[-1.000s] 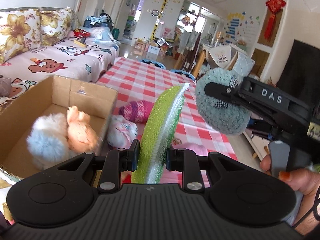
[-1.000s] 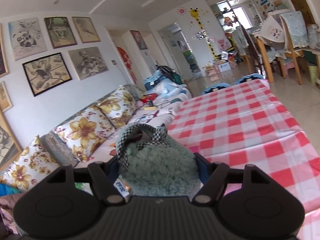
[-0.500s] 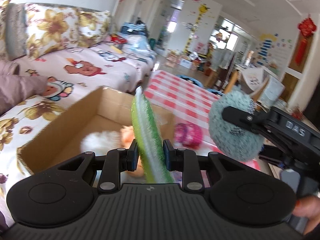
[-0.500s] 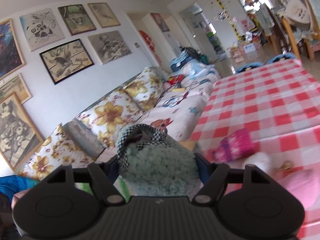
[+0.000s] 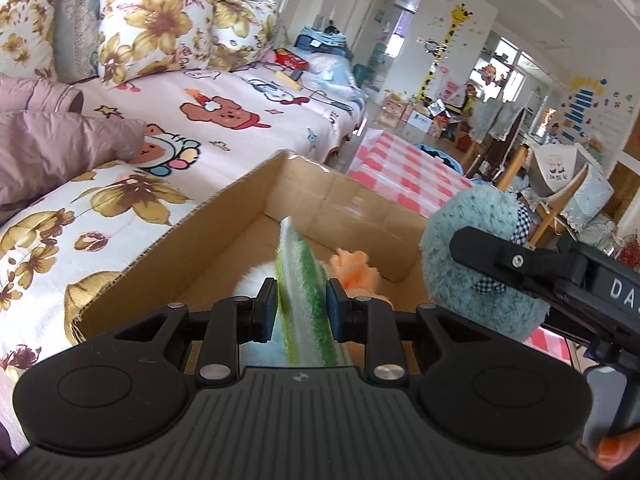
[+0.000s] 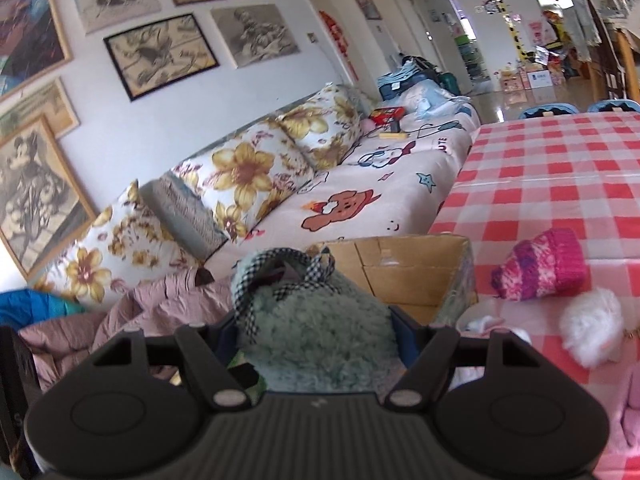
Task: Organize soft objects
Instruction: 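Carry the green pad with the left tool while the right tool carries the knitted ball toward the box, then open both tools over the cardboard box to drop the pad and ball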
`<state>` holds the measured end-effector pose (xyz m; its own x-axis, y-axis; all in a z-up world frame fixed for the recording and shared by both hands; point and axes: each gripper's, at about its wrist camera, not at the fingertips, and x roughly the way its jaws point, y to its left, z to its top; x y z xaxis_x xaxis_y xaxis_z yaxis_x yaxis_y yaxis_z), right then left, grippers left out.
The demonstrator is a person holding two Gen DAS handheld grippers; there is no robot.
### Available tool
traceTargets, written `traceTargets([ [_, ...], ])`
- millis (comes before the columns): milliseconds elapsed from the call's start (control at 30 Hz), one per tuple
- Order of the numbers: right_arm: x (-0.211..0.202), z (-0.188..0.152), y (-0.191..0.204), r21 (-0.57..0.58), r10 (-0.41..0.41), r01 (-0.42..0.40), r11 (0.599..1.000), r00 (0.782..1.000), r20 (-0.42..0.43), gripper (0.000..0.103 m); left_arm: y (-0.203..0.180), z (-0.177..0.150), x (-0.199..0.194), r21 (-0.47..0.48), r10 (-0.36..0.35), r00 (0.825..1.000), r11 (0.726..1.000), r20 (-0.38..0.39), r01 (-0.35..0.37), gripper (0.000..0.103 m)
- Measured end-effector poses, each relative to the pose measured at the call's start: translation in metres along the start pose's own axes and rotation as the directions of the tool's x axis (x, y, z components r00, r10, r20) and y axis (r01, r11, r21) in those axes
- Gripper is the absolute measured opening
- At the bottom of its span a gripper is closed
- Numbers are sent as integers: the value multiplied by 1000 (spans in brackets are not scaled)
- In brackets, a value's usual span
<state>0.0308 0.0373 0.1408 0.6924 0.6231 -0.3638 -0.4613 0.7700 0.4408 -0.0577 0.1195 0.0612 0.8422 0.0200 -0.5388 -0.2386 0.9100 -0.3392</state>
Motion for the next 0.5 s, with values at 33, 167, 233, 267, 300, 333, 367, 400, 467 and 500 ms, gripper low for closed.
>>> traceTargets([
  [33,3,0,0,-5,-3,2,1000,1000,-4,73,-2,2,-2,-8,3,1000,1000,-2,-3,29],
  [167,14,-1,-4,-7,-12,11,1000,1000,-23,73,-2,3,-4,-27,26,1000,999,-1,-26,29],
  [233,18,0,-4,-15,-21,21,1000,999,-25,73,-4,4,-7,-41,40,999,998,6,-40,29],
  [267,19,1,-4,-17,-24,24,1000,999,-23,74,-5,4,-8,-43,48,999,998,10,-48,29],
  [300,19,1,-5,-16,-24,23,1000,999,-22,74,-5,5,-8,-44,58,998,997,15,-57,30],
  [333,20,2,-5,-14,-21,21,1000,999,-24,74,-5,5,-10,-44,69,997,997,22,-68,30],
  [367,22,1,-5,-14,-16,16,1000,999,-30,77,-6,4,-11,-43,78,997,996,26,-77,30],
  [400,24,0,-5,-14,-9,9,1000,999,-43,81,-8,3,-12,-41,87,996,995,26,-86,33],
  [467,27,-1,-5,-5,-4,4,1000,998,-63,90,-11,2,-14,-34,116,993,993,34,-115,55],
  [500,26,-2,-5,3,0,1,1000,998,-62,91,-13,1,-17,-29,124,991,992,43,-123,66],
])
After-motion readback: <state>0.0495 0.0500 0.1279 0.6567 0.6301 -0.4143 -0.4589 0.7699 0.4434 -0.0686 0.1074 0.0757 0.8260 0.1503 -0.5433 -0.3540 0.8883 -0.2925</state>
